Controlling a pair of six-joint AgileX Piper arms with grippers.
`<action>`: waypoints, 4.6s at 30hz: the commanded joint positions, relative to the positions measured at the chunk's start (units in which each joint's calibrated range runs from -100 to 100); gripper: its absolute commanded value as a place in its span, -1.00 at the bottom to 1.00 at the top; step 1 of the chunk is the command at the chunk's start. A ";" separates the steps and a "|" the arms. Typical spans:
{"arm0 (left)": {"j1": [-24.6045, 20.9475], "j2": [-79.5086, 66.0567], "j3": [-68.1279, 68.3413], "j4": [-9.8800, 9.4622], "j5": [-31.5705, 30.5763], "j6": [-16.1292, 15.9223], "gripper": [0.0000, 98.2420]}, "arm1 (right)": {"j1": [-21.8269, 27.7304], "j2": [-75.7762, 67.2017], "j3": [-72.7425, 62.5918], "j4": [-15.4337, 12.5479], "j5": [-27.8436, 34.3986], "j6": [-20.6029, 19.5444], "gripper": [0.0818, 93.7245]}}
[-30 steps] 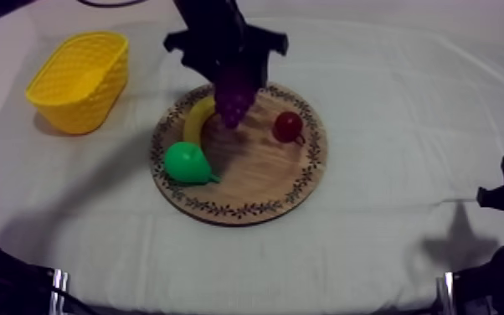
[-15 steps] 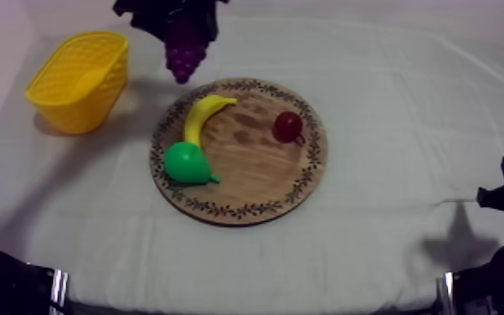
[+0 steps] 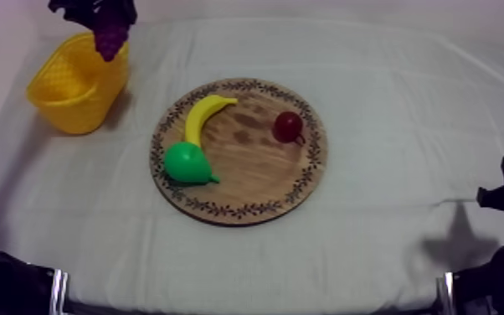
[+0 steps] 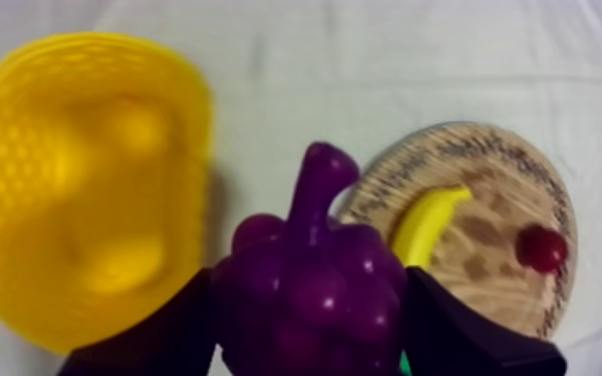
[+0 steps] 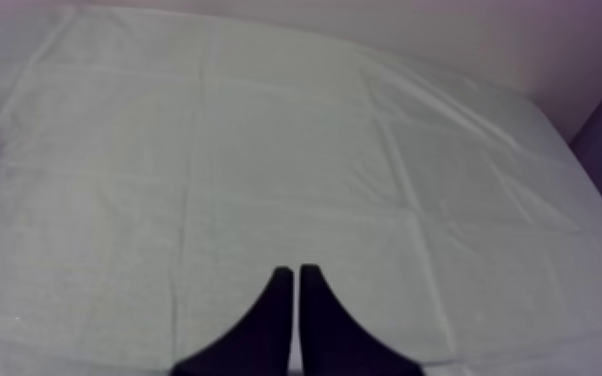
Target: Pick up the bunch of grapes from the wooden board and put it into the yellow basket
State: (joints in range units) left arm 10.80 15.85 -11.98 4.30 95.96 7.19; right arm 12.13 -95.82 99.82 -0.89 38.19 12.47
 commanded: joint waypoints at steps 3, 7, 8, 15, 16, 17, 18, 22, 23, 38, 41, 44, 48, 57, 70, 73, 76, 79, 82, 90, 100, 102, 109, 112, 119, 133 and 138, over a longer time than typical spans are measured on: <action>-3.73 0.05 -1.82 -0.30 1.19 -1.15 0.03 | -0.03 -0.02 -0.05 -0.01 -0.04 0.01 -0.99; -6.39 0.52 -3.83 -0.61 2.27 -2.09 0.03 | -0.03 -0.02 -0.05 -0.01 -0.04 0.01 -0.99; -7.01 0.69 -4.28 -0.70 2.49 -2.30 0.03 | -0.03 -0.02 -0.05 -0.01 -0.04 0.01 -0.99; -10.33 2.17 -5.82 -1.32 3.17 -3.33 0.04 | -0.03 -0.02 -0.05 -0.01 -0.04 0.01 -0.99; -10.61 2.49 -5.67 -1.36 3.14 -3.41 0.04 | -0.03 -0.02 -0.05 -0.01 -0.04 0.01 -0.99; -10.83 2.84 -5.43 -1.38 3.02 -3.48 0.04 | -0.03 -0.02 -0.05 -0.01 -0.04 0.01 -0.99; -11.01 3.25 -5.10 -1.42 2.79 -3.56 0.04 | -0.03 -0.02 -0.05 -0.01 -0.04 0.01 -0.99; -11.32 5.26 -3.29 -1.49 1.35 -3.67 0.04 | -0.03 -0.02 -0.05 -0.01 -0.04 0.01 -0.99; -11.35 5.87 -2.83 -1.50 0.94 -3.64 0.04 | -0.03 -0.02 -0.05 -0.01 -0.04 0.01 -0.99; -11.27 16.25 -0.13 -1.53 -4.03 -3.30 0.15 | -0.03 -0.02 -0.05 -0.01 -0.04 0.01 -0.99; -11.31 18.00 -0.53 -1.47 -4.63 -3.38 0.29 | -0.03 -0.02 -0.05 -0.01 -0.04 0.01 -0.99; -11.51 19.47 -0.95 -1.45 -5.15 -3.55 0.44 | -0.03 -0.02 -0.05 -0.01 -0.04 0.01 -0.99; -11.82 20.99 -1.24 -1.50 -5.79 -3.90 0.66 | -0.03 -0.02 -0.05 -0.01 -0.04 0.01 -0.99; -12.13 19.93 -0.48 -1.51 -7.43 -4.99 0.94 | -0.03 -0.02 -0.05 -0.01 -0.04 0.01 -0.99; -10.92 0.06 10.23 -1.03 -9.80 -5.64 0.43 | -0.03 -0.02 -0.05 -0.01 -0.04 0.01 -0.99; -10.64 -5.83 14.73 -0.67 -11.63 -5.92 0.28 | -0.03 -0.02 -0.05 -0.01 -0.04 0.01 -0.99; -10.48 -11.69 20.05 -0.21 -14.24 -6.23 0.13 | -0.03 -0.02 -0.05 -0.01 -0.04 0.01 -0.99; -10.41 -18.03 26.13 0.37 -17.66 -6.91 -0.01 | -0.03 -0.02 -0.05 -0.01 -0.04 0.01 -0.99; -10.08 -25.19 32.62 0.70 -21.77 -7.95 -0.16 | -0.03 -0.02 -0.05 -0.01 -0.04 0.01 -0.99; -8.26 -45.78 51.05 0.88 -32.90 -9.74 -0.55 | -0.03 -0.02 -0.05 -0.01 -0.04 0.01 -0.99; -6.84 -70.70 66.97 1.19 -37.41 -8.17 -0.93 | -0.03 -0.02 -0.05 -0.01 -0.04 -0.03 -0.99; -6.82 -74.77 69.53 1.23 -37.95 -7.93 -0.97 | -0.03 -0.02 -0.05 -0.01 -0.04 -0.03 -0.99; -6.78 -88.32 82.88 1.03 -45.81 -10.58 -1.00 | -0.03 -0.02 -0.05 -0.01 -0.04 -0.01 -0.99; -6.54 -93.51 89.02 1.05 -50.25 -11.58 -1.00 | -0.03 -0.02 -0.05 -0.01 -0.04 0.01 -0.99; -6.51 -103.73 100.58 0.96 -55.08 -12.32 -1.00 | -0.03 -0.02 -0.05 -0.01 -0.04 0.01 -0.99; -5.92 -115.23 107.20 -2.80 -51.53 -6.70 -1.00 | -0.03 -0.02 -0.05 -0.01 -0.04 -0.02 -0.99; -5.65 -115.75 107.53 -3.45 -51.29 -5.02 -1.00 | -0.03 -0.02 -0.05 -0.01 -0.04 0.00 -0.99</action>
State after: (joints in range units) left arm 5.12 -99.88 95.45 0.93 44.62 1.48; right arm 12.13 -95.82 99.82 -0.89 38.19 12.47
